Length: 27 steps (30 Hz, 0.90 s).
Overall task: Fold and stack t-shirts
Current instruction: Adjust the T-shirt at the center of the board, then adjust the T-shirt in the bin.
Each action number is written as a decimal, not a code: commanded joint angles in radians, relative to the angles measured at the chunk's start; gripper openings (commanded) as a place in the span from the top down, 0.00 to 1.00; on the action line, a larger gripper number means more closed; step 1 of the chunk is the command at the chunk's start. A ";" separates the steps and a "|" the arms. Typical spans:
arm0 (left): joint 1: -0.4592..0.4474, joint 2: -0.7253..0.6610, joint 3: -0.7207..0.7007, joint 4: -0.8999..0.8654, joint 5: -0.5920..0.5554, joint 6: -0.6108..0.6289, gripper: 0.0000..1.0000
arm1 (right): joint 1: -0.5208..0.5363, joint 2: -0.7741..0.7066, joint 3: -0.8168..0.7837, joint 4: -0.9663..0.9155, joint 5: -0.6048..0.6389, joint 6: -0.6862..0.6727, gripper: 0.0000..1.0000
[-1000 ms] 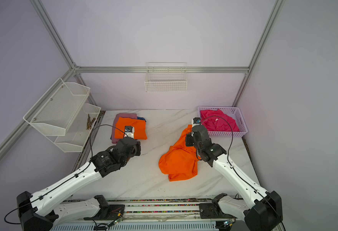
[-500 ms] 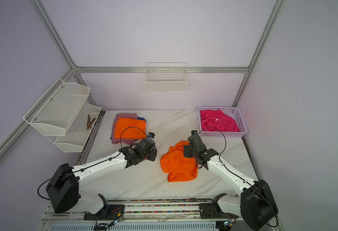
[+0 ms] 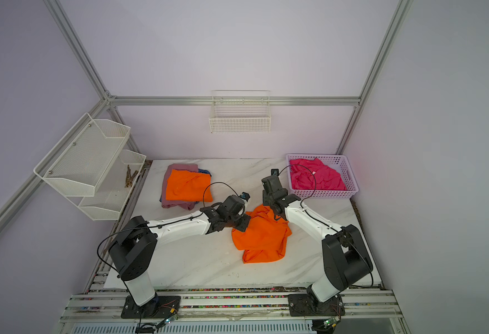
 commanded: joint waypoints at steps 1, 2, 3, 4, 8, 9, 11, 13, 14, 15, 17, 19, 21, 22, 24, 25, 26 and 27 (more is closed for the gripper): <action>-0.012 -0.063 -0.036 0.056 0.003 0.027 1.00 | -0.048 0.018 0.036 0.015 -0.021 -0.005 1.00; -0.010 -0.075 -0.051 0.060 0.005 0.029 1.00 | -0.065 0.036 0.051 0.010 -0.028 0.003 1.00; -0.011 -0.080 -0.060 0.063 0.015 0.031 1.00 | -0.081 0.054 0.067 -0.005 -0.039 0.016 1.00; -0.011 -0.079 -0.065 0.060 0.032 0.037 1.00 | -0.095 0.073 0.089 -0.027 -0.051 0.027 1.00; -0.015 -0.048 -0.059 0.041 0.040 0.026 1.00 | -0.112 0.122 0.129 -0.066 0.001 0.041 1.00; -0.016 -0.037 -0.052 0.036 0.038 0.022 1.00 | -0.116 0.134 0.141 -0.075 0.019 0.047 1.00; -0.015 -0.012 -0.032 0.024 0.037 0.025 1.00 | -0.136 0.171 0.182 -0.122 0.041 0.076 1.00; -0.015 0.015 -0.004 0.000 0.034 0.027 1.00 | -0.151 0.192 0.211 -0.148 0.058 0.096 1.00; -0.015 0.026 0.013 -0.011 0.037 0.033 1.00 | -0.161 0.192 0.217 -0.146 0.062 0.102 1.00; -0.015 0.034 0.022 -0.018 0.040 0.035 1.00 | -0.170 0.190 0.221 -0.143 0.064 0.109 1.00; -0.017 0.042 0.031 -0.018 0.041 0.036 1.00 | -0.195 0.191 0.236 -0.139 0.067 0.139 1.00; -0.018 0.042 0.033 -0.015 0.044 0.036 1.00 | -0.231 0.187 0.245 -0.140 0.042 0.204 1.00; -0.017 0.037 0.024 -0.011 0.041 0.035 1.00 | -0.263 0.180 0.244 -0.119 -0.012 0.248 1.00; -0.018 0.035 0.016 -0.008 0.035 0.033 1.00 | -0.272 0.184 0.248 -0.117 -0.010 0.266 1.00; -0.018 0.030 -0.001 -0.007 0.026 0.028 1.00 | -0.285 0.201 0.267 -0.125 0.031 0.288 1.00; -0.017 0.027 -0.009 -0.007 0.023 0.025 1.00 | -0.297 0.222 0.287 -0.139 0.022 0.289 1.00; -0.018 0.026 -0.015 -0.007 0.022 0.026 1.00 | -0.312 0.247 0.309 -0.154 0.000 0.291 1.00; -0.018 0.025 -0.020 -0.008 0.020 0.025 1.00 | -0.327 0.267 0.330 -0.163 -0.026 0.290 1.00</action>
